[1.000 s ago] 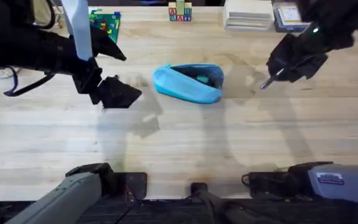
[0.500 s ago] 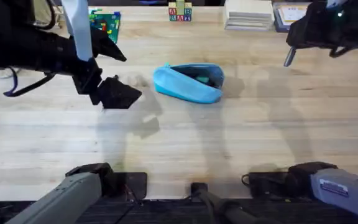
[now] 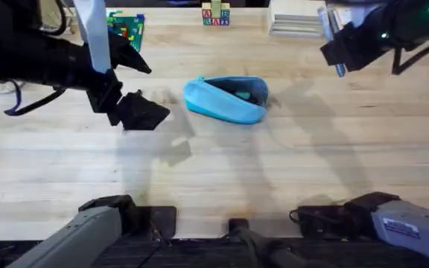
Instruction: Unzip the bag, pick up the pens from the table one at a time and place them inside, then zip the bag closed.
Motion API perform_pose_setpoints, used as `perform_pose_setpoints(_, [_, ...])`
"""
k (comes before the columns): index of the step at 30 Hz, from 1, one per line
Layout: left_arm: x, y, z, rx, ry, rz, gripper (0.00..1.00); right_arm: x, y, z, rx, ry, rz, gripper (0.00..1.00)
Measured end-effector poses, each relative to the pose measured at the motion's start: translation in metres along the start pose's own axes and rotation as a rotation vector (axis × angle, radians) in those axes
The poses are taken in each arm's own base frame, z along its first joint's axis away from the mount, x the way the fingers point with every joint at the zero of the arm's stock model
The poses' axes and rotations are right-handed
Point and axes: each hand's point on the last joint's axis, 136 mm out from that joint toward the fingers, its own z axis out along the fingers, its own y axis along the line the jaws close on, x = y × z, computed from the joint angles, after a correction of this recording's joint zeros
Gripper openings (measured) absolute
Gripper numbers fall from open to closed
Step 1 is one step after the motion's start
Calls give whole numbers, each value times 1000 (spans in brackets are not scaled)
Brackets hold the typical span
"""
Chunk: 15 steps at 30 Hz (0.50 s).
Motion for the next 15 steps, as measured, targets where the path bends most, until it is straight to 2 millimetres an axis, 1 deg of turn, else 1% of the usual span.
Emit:
perform_pose_setpoints(1, [0, 0, 0, 0, 0, 0, 994, -2, 4, -1, -7, -6, -44, 33])
perform_pose_setpoints(2, [0, 0, 0, 0, 0, 0, 993, -12, 29, -5, -53, -41, -298, 33])
perform_pose_setpoints(3, [0, 0, 0, 0, 0, 0, 993, -13, 33, -5, -69, -48, -337, 33])
perform_pose_setpoints(4, [0, 0, 0, 0, 0, 0, 993, -16, 47, -7, -130, -84, -461, 33])
perform_pose_setpoints(9, [0, 0, 0, 1, 1, -1, 993, -21, 67, -12, -228, -159, -587, 33])
perform_pose_setpoints(15, [0, -1, 0, 3, 2, -3, 994, -31, 87, -19, -327, -251, -627, 33])
